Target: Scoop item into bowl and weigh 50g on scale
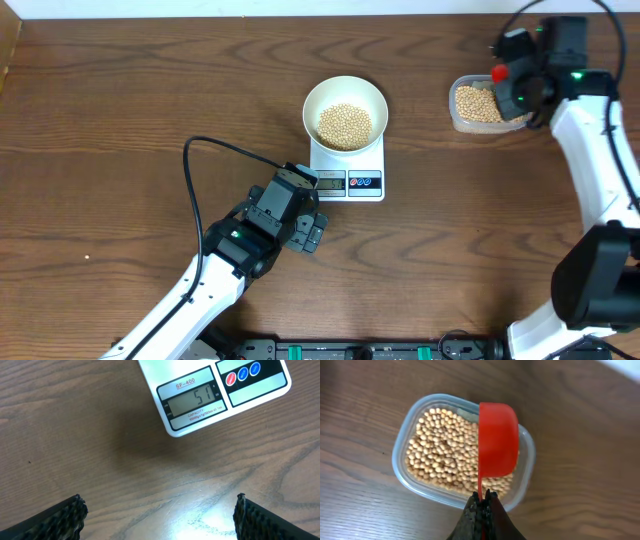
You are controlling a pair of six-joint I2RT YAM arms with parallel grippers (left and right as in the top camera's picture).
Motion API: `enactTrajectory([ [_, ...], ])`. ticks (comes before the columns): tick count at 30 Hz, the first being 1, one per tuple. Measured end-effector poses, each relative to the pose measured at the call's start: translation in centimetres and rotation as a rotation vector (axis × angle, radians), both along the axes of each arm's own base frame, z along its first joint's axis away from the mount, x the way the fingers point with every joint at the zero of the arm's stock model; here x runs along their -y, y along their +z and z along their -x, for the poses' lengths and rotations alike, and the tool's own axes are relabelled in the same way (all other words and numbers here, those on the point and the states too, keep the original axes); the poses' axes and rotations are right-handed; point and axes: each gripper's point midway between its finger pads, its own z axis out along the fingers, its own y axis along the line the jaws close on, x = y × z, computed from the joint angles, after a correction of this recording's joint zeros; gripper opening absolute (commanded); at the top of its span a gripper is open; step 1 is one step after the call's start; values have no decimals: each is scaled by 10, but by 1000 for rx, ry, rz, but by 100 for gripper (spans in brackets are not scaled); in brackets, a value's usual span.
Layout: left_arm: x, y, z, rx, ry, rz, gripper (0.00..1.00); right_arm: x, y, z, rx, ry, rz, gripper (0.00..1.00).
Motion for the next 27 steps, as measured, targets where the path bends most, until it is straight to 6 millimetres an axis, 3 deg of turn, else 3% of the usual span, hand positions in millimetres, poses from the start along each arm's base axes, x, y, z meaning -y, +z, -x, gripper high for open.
enactTrajectory([
  [7, 0, 0, 0, 0, 0, 0, 96, -15, 8, 2, 4, 25, 229, 1],
  [14, 0, 0, 0, 0, 0, 0, 96, -12, 9, 2, 5, 21, 242, 1],
  [19, 0, 0, 0, 0, 0, 0, 96, -57, 13, -8, 49, 154, 18, 1],
  [24, 0, 0, 0, 0, 0, 0, 96, -105, 47, -20, 177, 307, -182, 1],
  [27, 0, 0, 0, 0, 0, 0, 96, -140, 65, -13, 212, 422, -291, 1],
])
